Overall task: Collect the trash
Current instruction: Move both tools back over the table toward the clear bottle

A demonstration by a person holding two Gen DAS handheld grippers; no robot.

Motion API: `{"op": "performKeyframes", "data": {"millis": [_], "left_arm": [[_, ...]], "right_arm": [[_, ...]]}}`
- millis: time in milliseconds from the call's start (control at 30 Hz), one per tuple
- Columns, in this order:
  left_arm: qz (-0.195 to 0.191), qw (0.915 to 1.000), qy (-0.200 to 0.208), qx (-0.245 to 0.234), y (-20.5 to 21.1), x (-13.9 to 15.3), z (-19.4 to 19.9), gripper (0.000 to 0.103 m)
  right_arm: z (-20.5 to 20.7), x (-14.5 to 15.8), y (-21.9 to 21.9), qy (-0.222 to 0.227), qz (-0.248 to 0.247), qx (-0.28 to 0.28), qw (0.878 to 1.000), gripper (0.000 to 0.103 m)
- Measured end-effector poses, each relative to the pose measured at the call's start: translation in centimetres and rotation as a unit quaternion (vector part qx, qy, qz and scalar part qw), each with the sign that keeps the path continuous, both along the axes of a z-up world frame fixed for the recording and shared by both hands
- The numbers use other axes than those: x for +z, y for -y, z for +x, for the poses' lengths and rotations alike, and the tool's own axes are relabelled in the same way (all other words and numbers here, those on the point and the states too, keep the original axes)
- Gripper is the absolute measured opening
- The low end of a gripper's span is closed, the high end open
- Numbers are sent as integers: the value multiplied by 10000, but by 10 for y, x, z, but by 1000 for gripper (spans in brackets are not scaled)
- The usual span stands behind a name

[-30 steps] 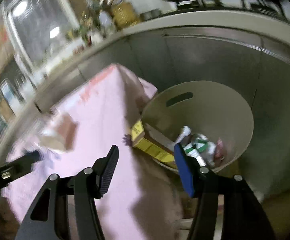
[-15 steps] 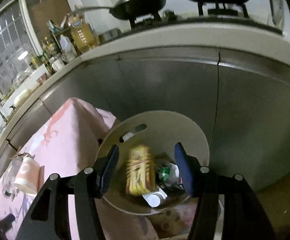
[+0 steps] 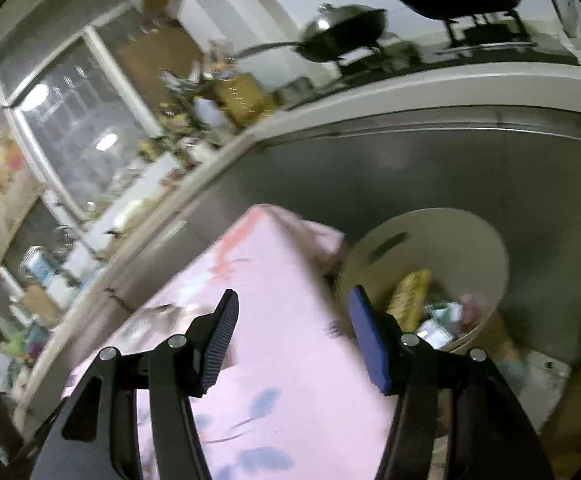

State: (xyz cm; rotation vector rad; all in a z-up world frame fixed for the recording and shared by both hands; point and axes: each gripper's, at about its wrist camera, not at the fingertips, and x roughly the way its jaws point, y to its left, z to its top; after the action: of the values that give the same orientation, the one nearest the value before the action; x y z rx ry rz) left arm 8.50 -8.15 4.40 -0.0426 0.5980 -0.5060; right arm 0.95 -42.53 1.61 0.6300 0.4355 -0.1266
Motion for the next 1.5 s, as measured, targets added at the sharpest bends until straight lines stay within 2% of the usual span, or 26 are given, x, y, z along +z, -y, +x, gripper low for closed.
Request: {"op": "performKeyframes", "data": {"millis": [233,533,767,967,1133,1233,1300,1367,1433,1500], "left_arm": [[1,9998,54,188,-35,5,-12,79],[-66,9955,-122,936,-98,1,-10,79],[145,9895,-179,1426,-129,-3,-6,79],[157,9879,-144,1536,-139,-2,-8,79],[123,9882,-145,1517,-142,0,-6,79],[37,9885,-161,1505,-145,-1,-1,79],[2,9891,-208,1458,-146,-4,5,79],[-19,9897,-254,1411,-146,-9,12,79],[-50,9904,-321,1343,-144,-15,20,79],[-80,9911,-399,1270,-142,-21,28,79]], "right_arm": [[-13,9,-62,192,301,540,9979,55],[-11,19,-121,160,195,1166,9929,55],[-9,13,-149,47,209,1482,9887,55],[0,21,-163,66,19,1688,9856,55],[31,35,-175,2,-525,1983,9787,55],[67,48,-190,-42,-1208,2199,9680,55],[93,50,-203,-132,-1713,2345,9568,50],[134,45,-224,-377,-2419,2513,9364,45],[168,31,-240,-664,-2888,2669,9170,39],[195,16,-250,-865,-3179,2748,9033,36]]}}
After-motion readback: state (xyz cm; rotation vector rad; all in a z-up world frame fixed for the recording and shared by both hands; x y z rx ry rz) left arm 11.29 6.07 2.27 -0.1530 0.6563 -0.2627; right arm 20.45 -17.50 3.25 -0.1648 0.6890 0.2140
